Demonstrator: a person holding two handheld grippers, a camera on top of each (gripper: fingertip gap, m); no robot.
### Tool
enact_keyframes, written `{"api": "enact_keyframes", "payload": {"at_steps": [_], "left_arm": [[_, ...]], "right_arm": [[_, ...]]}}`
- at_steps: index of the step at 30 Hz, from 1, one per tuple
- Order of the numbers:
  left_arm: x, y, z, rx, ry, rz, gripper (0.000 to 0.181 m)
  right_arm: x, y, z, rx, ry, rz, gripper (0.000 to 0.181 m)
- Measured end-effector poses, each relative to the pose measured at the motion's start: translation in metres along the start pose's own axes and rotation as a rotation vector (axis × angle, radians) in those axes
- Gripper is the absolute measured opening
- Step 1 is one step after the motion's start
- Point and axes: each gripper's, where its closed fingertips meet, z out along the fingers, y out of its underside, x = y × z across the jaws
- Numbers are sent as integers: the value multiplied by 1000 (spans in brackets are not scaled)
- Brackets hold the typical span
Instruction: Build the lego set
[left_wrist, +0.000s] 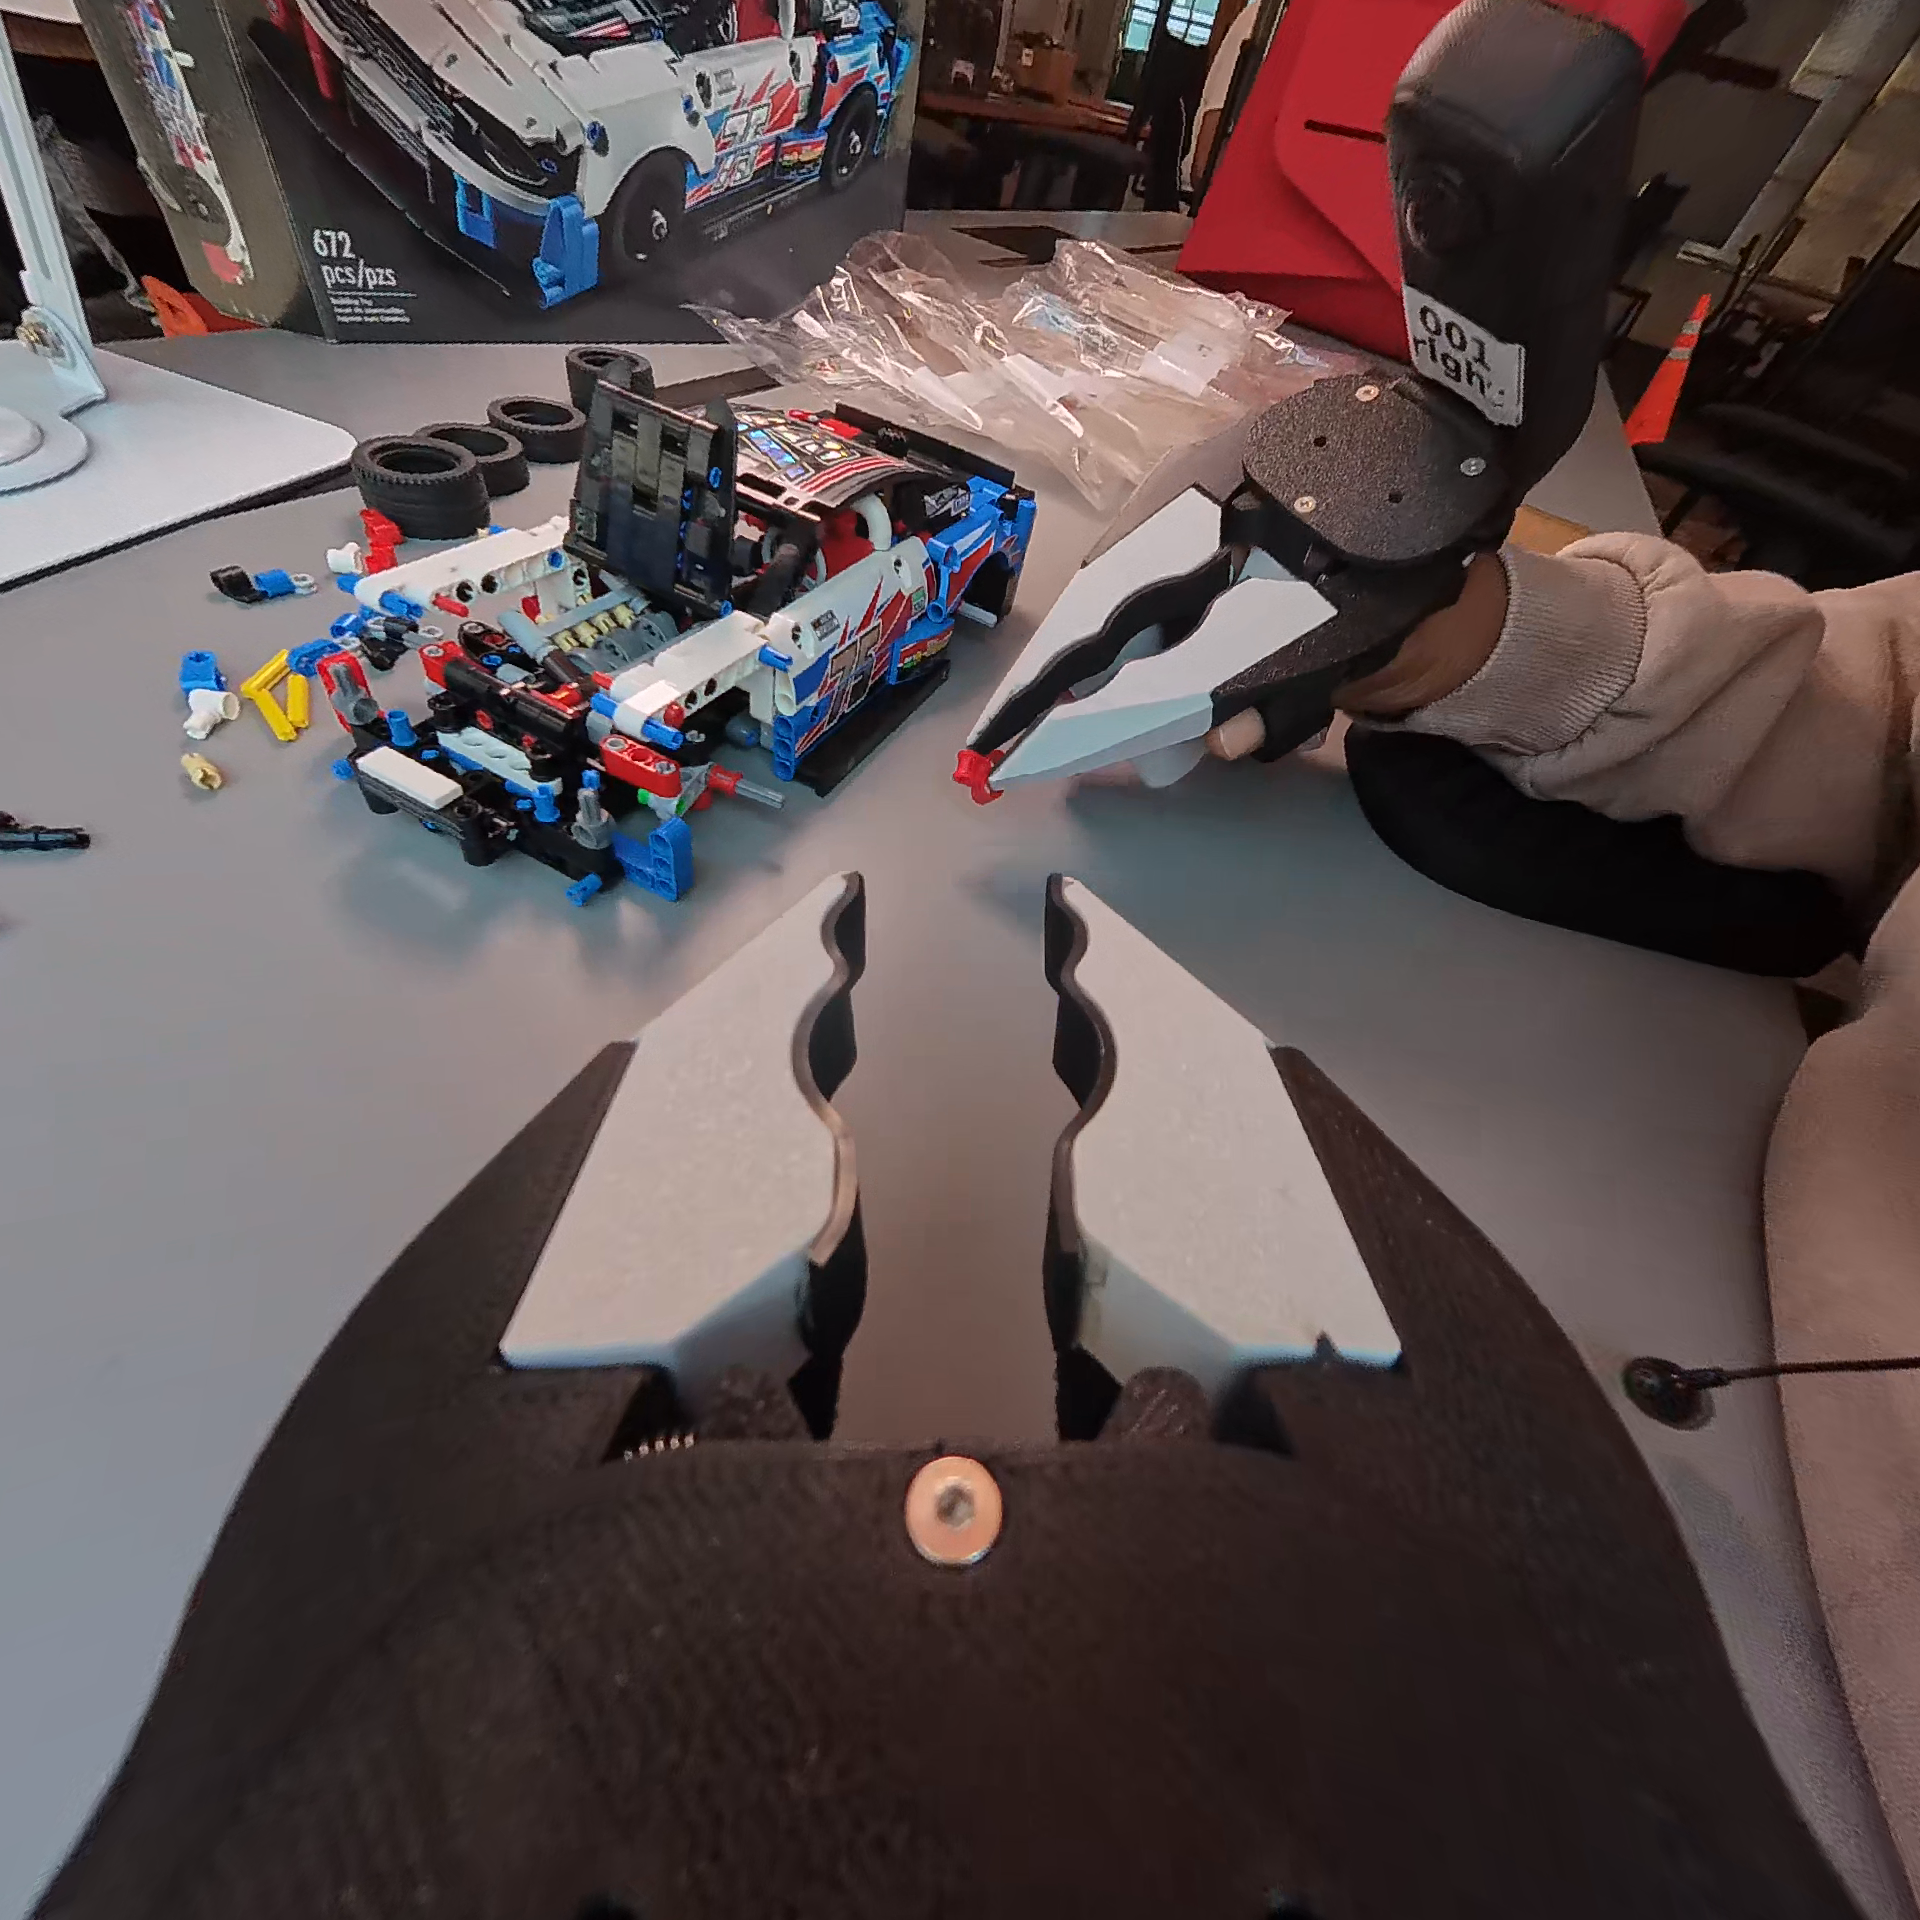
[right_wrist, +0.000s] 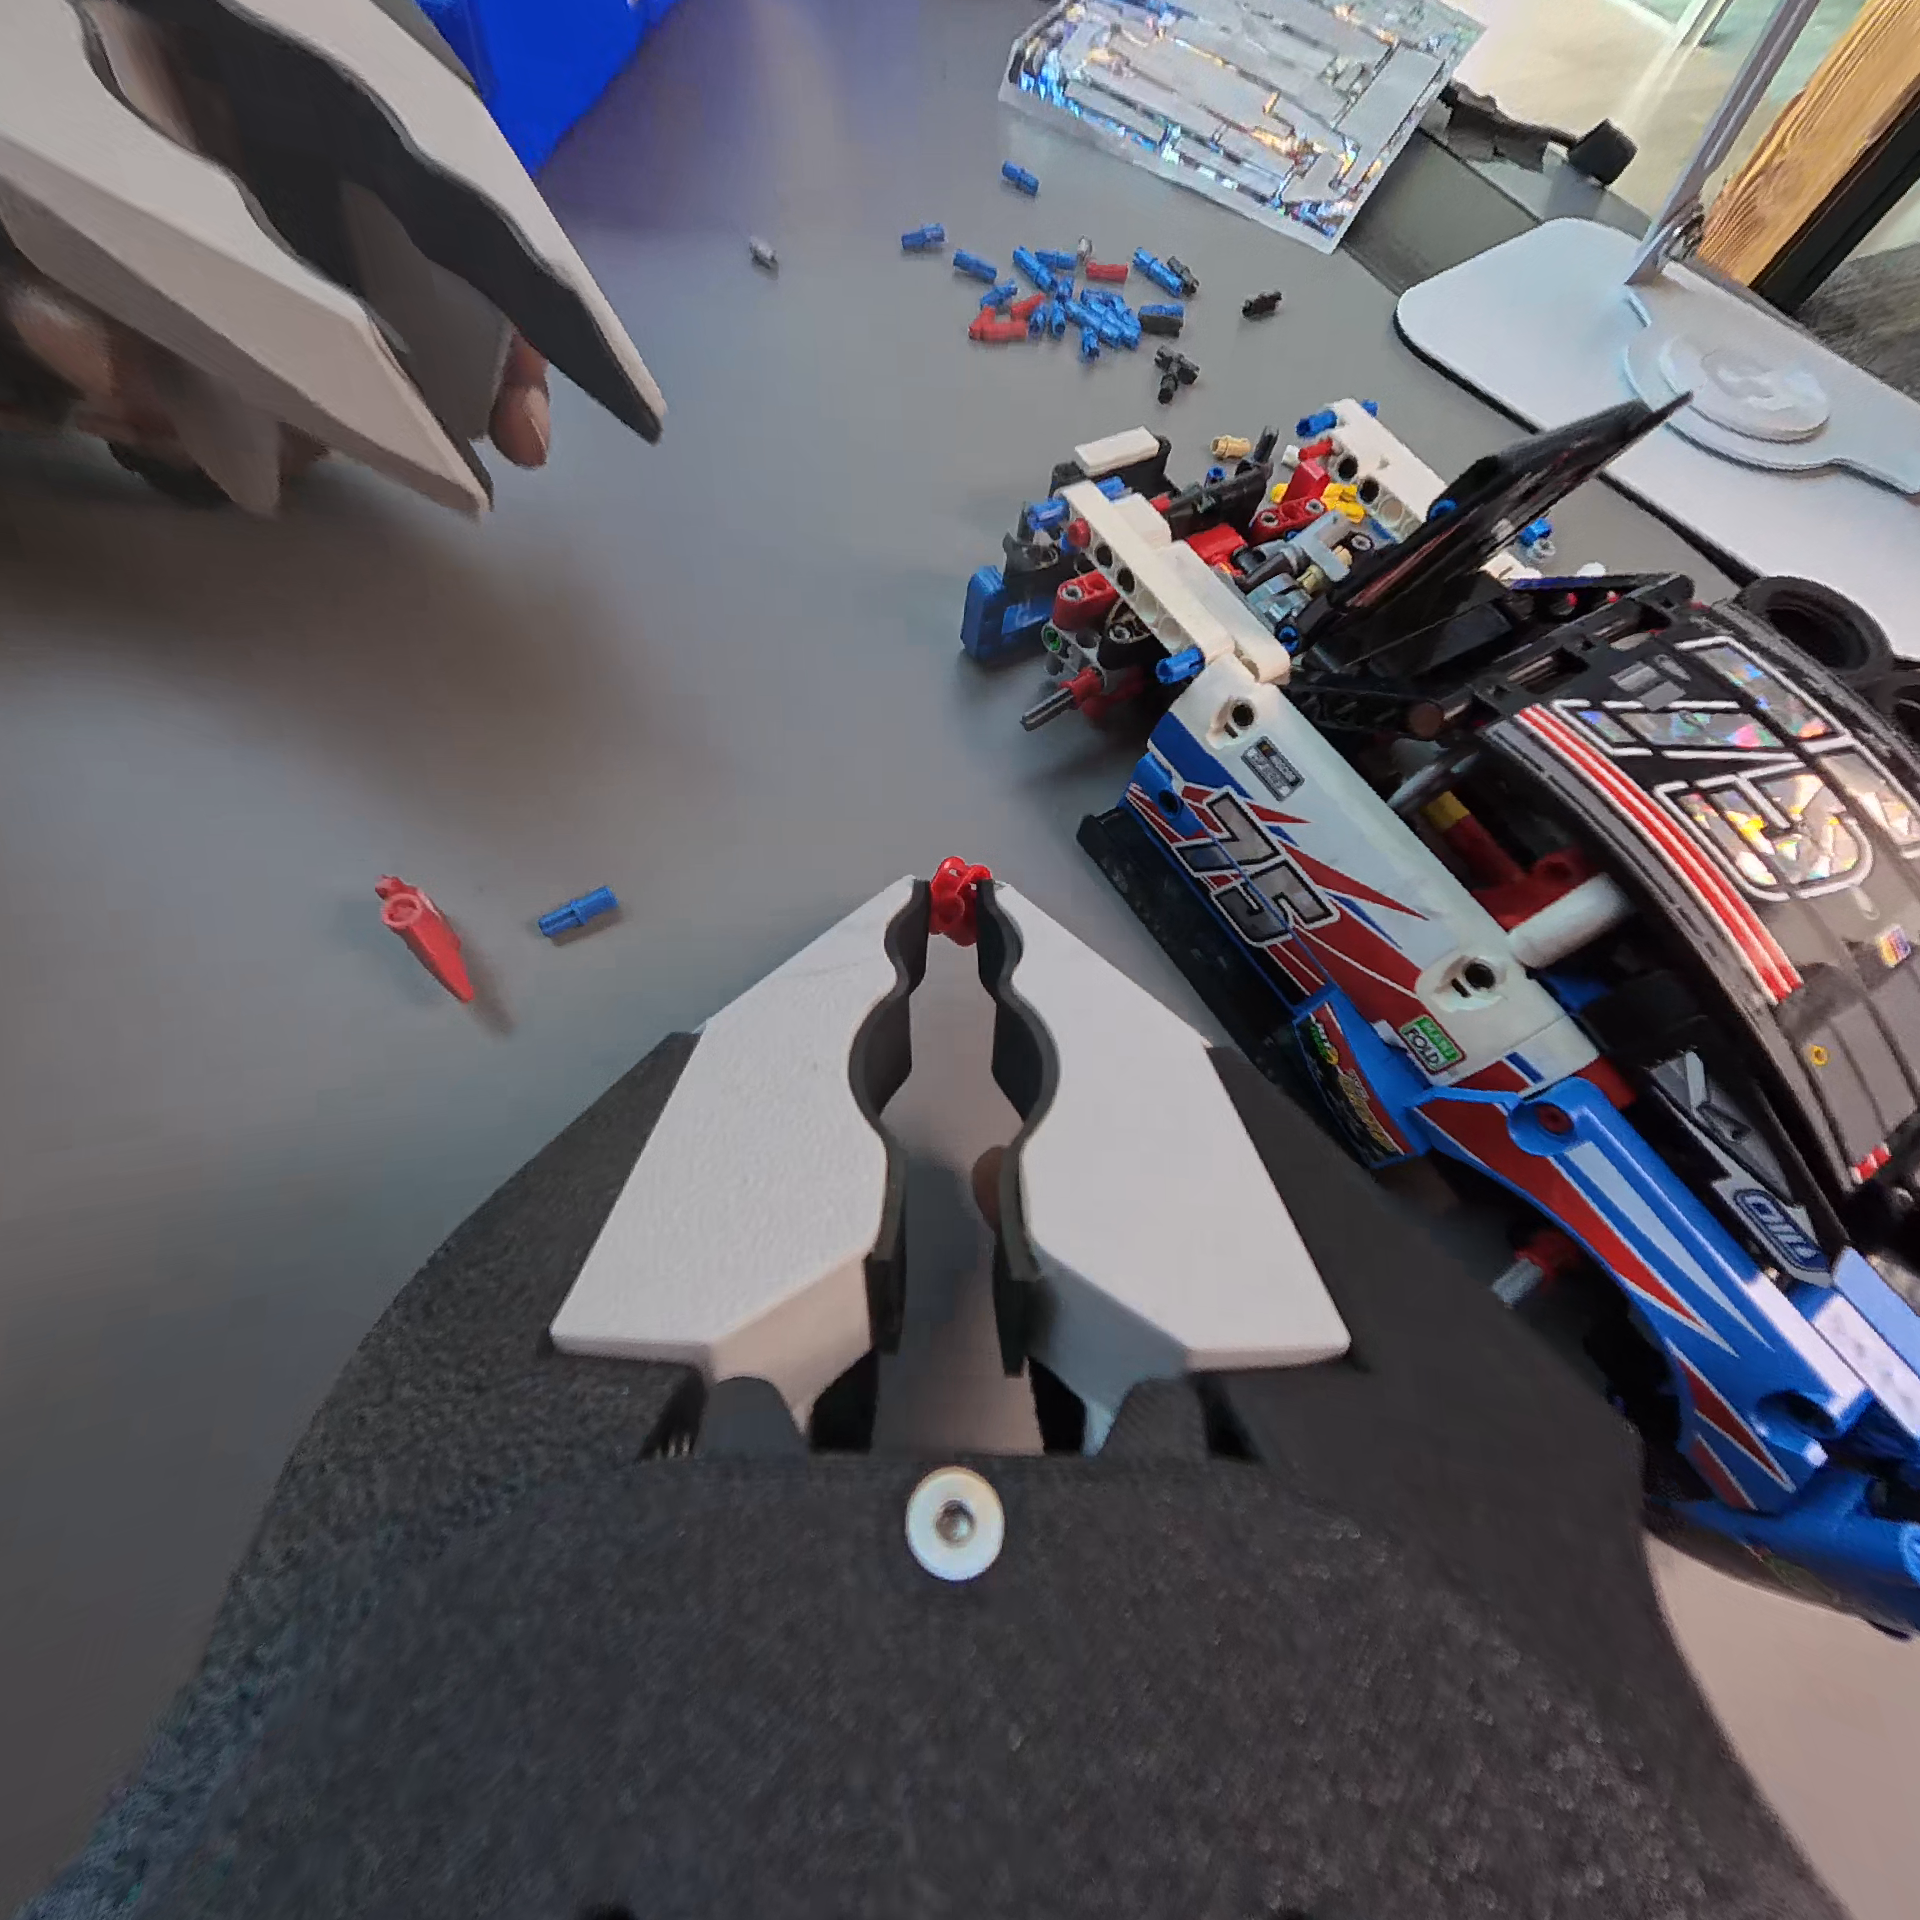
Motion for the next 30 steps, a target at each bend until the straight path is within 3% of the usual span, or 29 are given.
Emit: {"api": "enact_keyframes", "payload": {"at_steps": [1, 5, 10, 12, 15, 19, 22, 30], "left_arm": [[0, 0, 1, -4, -3, 15, 33], [14, -4, 8, 16, 56, 28, 24], [41, -31, 2, 163, 379, -404, 24], [41, -35, 0, 189, 440, -522, 18], [40, -34, 0, 189, 455, -576, 7], [37, -30, 2, 173, 432, -600, 18], [41, -31, -1, 176, 476, -621, 6], [39, -29, -2, 168, 489, -655, 0]], "right_arm": [[-3, -8, 0, 39, -13, 28, 7], [-26, -54, -5, 267, -114, 119, 7], [-61, -77, -18, 428, -180, -118, 7], [-64, -80, -21, 453, -163, -172, 6], [-68, -82, -25, 481, -166, -218, 6], [-72, -83, -26, 498, -155, -263, 6], [-74, -82, -25, 493, -155, -276, 6], [-74, -81, -24, 493, -128, -324, 5]]}}
